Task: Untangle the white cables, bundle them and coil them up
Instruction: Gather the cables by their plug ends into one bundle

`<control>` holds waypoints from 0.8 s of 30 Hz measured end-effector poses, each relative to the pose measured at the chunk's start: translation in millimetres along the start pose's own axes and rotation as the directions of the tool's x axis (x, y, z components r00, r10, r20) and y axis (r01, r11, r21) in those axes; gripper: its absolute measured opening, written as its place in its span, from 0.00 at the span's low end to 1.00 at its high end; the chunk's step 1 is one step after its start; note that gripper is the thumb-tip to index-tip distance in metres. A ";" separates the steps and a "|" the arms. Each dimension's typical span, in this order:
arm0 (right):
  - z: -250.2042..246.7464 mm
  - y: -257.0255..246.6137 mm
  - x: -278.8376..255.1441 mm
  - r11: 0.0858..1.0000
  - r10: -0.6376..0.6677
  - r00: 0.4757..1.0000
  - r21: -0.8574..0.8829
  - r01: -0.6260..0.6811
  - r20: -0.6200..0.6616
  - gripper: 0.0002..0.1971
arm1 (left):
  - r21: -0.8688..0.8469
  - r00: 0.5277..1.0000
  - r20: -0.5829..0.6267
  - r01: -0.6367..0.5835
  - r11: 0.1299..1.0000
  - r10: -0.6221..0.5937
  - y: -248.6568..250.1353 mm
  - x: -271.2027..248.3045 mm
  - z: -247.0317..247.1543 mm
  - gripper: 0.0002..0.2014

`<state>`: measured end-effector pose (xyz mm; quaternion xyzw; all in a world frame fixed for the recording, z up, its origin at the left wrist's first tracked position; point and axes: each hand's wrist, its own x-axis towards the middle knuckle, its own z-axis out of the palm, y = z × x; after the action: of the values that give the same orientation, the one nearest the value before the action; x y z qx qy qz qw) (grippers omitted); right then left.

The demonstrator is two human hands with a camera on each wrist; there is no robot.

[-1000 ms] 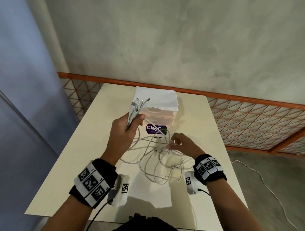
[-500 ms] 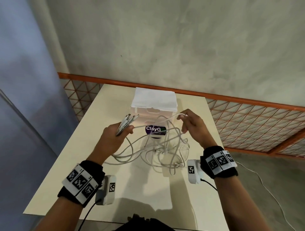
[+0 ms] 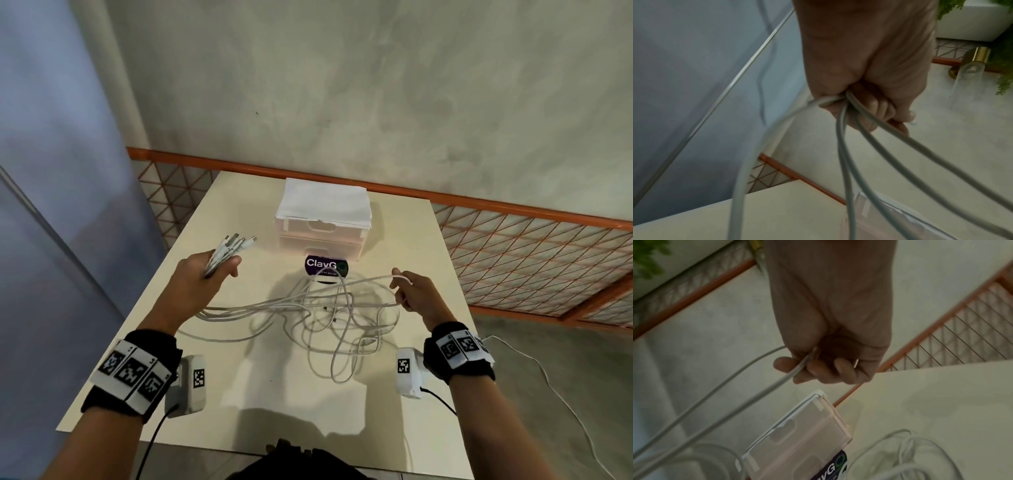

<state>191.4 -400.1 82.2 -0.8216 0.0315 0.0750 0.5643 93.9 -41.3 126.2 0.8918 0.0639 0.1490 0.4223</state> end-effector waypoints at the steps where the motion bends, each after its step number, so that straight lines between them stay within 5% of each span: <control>1: 0.0 1.6 -1.7 1.000 0.008 1.000 0.027 -0.008 -0.017 0.20 | -0.005 1.000 -0.014 0.006 1.000 -0.006 -0.9 -0.9 0.5 0.15; 5: 0.4 8.1 -4.6 0.952 0.117 0.992 0.289 -0.096 -0.055 0.21 | -0.201 0.994 -0.067 0.071 0.977 -0.086 -8.9 -3.5 6.2 0.17; 9: 2.5 11.0 -7.3 0.737 0.246 0.969 0.643 -0.208 0.032 0.12 | -0.542 0.981 -0.127 0.056 0.838 -0.147 -8.6 -2.7 2.1 0.17; 11: 1.1 16.4 -8.2 0.740 0.201 0.978 0.648 -0.182 0.046 0.11 | -0.600 0.984 -0.122 0.029 0.799 -0.127 -6.5 -1.8 -1.7 0.17; 14: -5.7 22.2 -9.4 0.876 0.035 0.986 0.470 -0.108 0.161 0.05 | -0.636 0.997 -0.020 0.049 0.770 -0.080 -5.7 -2.0 -5.3 0.17; 15: -7.3 22.7 -10.9 0.889 -0.011 0.966 0.444 -0.109 0.259 0.03 | -0.633 0.998 0.022 0.062 0.772 -0.063 -5.3 -3.2 -6.2 0.17; 18: -12.2 19.6 -17.4 0.890 -0.092 0.862 0.430 -0.154 0.498 0.18 | -0.630 0.993 0.099 0.115 0.768 -0.067 -2.5 -5.8 -2.9 0.18; 24: -19.3 21.9 -10.5 0.703 -0.059 0.986 0.707 -0.069 0.155 0.07 | -0.593 0.972 0.051 0.213 0.776 -0.228 -8.7 -13.7 -1.1 0.17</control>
<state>179.7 -426.3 70.5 -0.5316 0.0134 0.1267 0.8374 80.7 -38.2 117.2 0.6989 0.1230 0.1217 0.6940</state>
